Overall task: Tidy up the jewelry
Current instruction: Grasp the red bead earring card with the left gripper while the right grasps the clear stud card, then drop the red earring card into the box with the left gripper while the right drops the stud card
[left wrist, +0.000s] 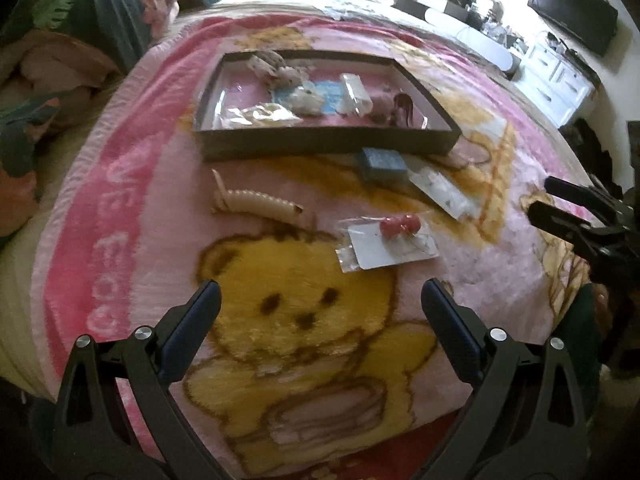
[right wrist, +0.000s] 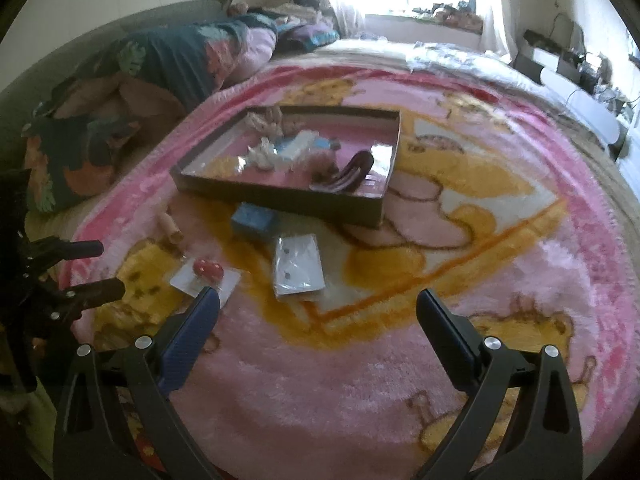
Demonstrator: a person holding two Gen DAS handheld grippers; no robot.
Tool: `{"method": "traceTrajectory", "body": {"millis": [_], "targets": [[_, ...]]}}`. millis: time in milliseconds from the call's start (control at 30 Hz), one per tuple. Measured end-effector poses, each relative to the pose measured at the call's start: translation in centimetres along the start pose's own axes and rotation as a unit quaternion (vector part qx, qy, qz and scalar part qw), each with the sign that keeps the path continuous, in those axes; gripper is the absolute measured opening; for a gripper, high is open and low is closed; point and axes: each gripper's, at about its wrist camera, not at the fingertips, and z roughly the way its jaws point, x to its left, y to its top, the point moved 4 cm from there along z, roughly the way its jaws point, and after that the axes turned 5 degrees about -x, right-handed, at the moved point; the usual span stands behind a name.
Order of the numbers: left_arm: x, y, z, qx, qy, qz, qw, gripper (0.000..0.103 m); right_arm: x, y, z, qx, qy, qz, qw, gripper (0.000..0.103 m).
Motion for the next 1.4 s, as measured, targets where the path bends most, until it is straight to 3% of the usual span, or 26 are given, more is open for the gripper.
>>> {"method": "traceTrajectory", "body": {"millis": [133,367,567,667,800,933,1033,1133,1400], "targets": [[-0.4,-0.1,1.1,0.01,0.0,0.005,0.9999,0.094,-0.2,-0.1,3.0,0.033,0.035,0.006,0.999,0.096],[-1.7,0.3,3.0,0.022,-0.011,0.015,0.9996,0.094,-0.1,0.7,7.1,0.076,0.064,0.003,0.995,0.081],[-3.4,0.7,4.7,0.038,-0.022,0.027,0.9987,0.094,-0.5,1.0,9.8,0.1,0.06,-0.003,0.993,0.064],[-4.3,1.0,5.5,0.042,-0.031,0.025,0.9983,0.094,-1.0,1.3,9.9,0.096,0.053,-0.006,0.994,0.043],[-5.4,1.6,6.6,0.045,-0.032,0.035,0.9979,0.094,-2.6,1.4,9.5,0.085,0.075,0.029,0.993,0.037],[-6.6,2.0,7.8,0.046,-0.017,0.052,0.9974,0.093,-4.0,1.5,8.3,0.067,0.078,0.057,0.993,0.036],[-7.3,2.0,8.5,0.044,-0.005,0.067,0.9968,0.079,-4.5,1.5,7.2,0.051,0.077,0.068,0.993,0.036],[-7.5,1.9,8.5,0.038,0.0,0.083,0.9958,0.077,-4.9,1.6,5.7,0.032,0.079,0.08,0.993,0.036],[-6.6,3.2,5.7,0.006,-0.023,0.063,0.9977,0.075,-4.0,2.5,2.2,-0.014,0.091,0.079,0.993,0.036]]}}
